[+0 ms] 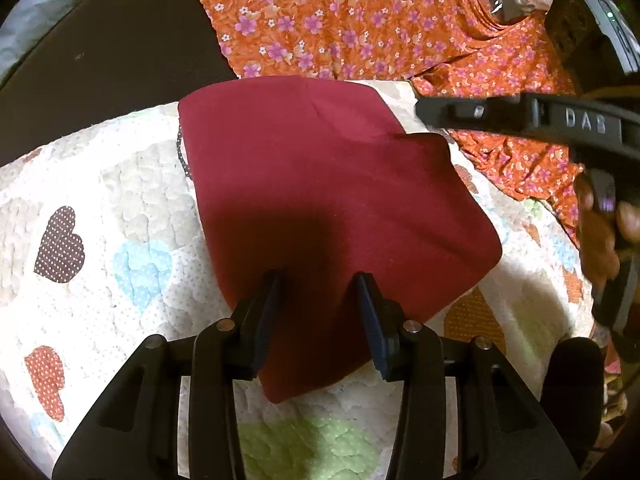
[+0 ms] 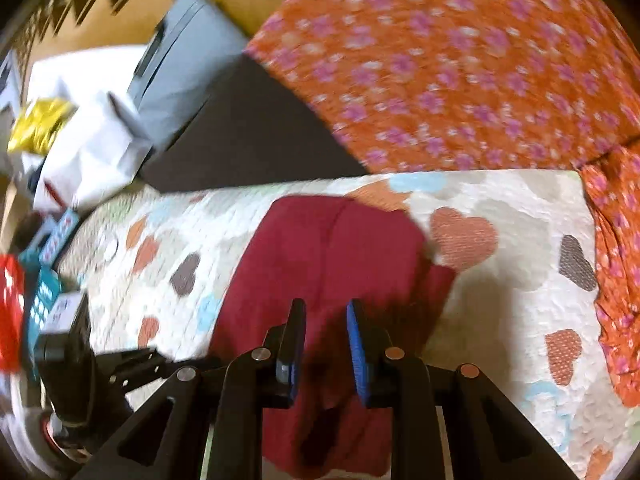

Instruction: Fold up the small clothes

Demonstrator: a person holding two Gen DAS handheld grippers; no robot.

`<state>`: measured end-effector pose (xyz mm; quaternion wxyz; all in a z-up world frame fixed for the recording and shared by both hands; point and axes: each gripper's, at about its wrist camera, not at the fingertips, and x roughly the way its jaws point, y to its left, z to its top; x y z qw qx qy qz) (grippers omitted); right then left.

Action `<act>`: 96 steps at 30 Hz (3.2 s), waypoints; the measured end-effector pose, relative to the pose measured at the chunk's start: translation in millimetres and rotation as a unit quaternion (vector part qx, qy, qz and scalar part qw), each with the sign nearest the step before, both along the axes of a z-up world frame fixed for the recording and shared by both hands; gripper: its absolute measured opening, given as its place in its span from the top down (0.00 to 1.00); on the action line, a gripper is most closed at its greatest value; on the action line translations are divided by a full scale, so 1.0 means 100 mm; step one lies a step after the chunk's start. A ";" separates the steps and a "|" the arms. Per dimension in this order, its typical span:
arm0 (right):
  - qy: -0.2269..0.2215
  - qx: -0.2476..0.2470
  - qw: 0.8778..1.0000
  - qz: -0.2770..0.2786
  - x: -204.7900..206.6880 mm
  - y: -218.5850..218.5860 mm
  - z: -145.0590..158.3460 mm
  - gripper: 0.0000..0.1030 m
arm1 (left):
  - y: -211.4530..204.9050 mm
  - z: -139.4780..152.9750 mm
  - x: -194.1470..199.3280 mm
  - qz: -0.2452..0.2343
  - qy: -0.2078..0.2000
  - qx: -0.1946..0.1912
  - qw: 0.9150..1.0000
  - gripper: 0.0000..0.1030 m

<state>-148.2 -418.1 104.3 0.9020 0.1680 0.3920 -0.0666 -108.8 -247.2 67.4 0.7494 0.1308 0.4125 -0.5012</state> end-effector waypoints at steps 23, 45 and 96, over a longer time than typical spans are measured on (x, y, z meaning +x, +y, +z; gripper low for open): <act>0.036 0.008 0.999 -0.013 -0.35 0.29 -0.21 0.81 | 0.02 0.03 0.08 0.047 -0.040 0.022 0.998 0.42; 0.000 0.037 0.994 -0.099 -0.29 -0.23 0.02 0.67 | 0.00 0.01 0.19 0.083 -0.042 0.025 0.995 0.41; 0.039 0.065 0.990 -0.120 -0.08 -0.41 -0.59 0.55 | 0.10 0.10 0.52 0.112 0.047 -0.026 0.992 0.31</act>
